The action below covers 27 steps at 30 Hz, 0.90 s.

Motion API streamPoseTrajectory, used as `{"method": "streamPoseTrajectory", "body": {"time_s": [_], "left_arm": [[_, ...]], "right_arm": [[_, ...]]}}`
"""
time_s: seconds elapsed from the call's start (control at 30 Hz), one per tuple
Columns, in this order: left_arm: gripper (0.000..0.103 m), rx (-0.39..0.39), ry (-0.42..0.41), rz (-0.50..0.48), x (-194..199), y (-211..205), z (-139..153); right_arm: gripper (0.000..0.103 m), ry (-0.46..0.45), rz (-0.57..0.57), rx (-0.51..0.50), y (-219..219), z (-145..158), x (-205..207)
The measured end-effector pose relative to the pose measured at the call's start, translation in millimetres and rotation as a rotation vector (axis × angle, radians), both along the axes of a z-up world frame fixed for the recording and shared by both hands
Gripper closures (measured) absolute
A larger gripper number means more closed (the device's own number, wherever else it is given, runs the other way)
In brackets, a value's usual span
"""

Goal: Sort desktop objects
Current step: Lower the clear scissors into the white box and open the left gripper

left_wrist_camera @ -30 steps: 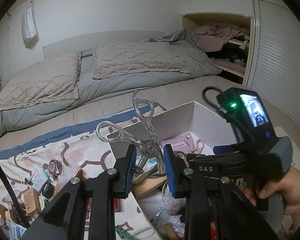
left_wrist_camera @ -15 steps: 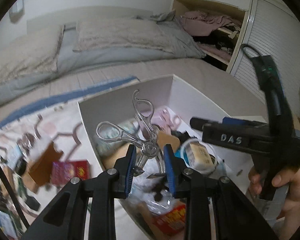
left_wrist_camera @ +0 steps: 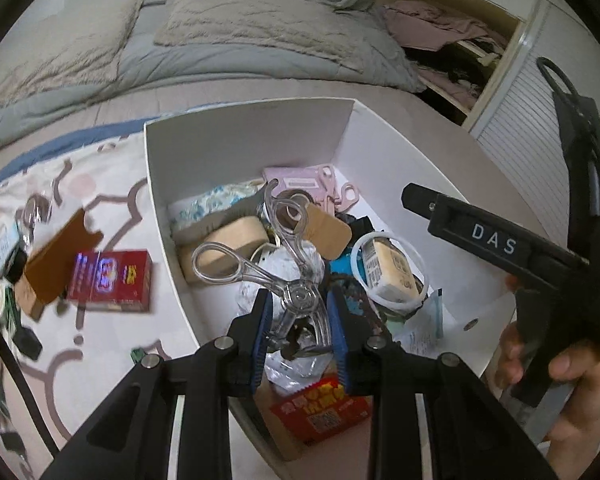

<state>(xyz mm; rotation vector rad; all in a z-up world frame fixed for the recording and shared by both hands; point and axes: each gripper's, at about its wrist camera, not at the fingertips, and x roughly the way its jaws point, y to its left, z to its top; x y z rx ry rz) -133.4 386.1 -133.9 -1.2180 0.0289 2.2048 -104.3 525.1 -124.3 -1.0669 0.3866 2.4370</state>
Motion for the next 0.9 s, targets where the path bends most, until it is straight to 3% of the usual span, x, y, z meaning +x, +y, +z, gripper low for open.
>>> {"method": "streamPoseTrajectory", "body": {"time_s": [0.47,0.7,0.73,0.77,0.9], "left_arm": [[0.075,-0.057,0.045,0.154,10,1,-3],[0.075,-0.058,0.027,0.210,12,1,-5],[0.070,-0.060,0.027,0.208,12,1,-5],[0.058,-0.054,0.027,0.203,12,1,-4],[0.043,-0.025,0.049,0.181,16,3,2]], "right_arm": [[0.014,0.000,-0.004,-0.027,3,-5,7],[0.014,0.004,-0.003,-0.030,4,-3,8],[0.014,0.003,-0.002,-0.030,4,-3,7],[0.014,0.003,-0.001,-0.029,4,-3,8],[0.014,0.003,0.006,-0.034,3,-3,8]]}}
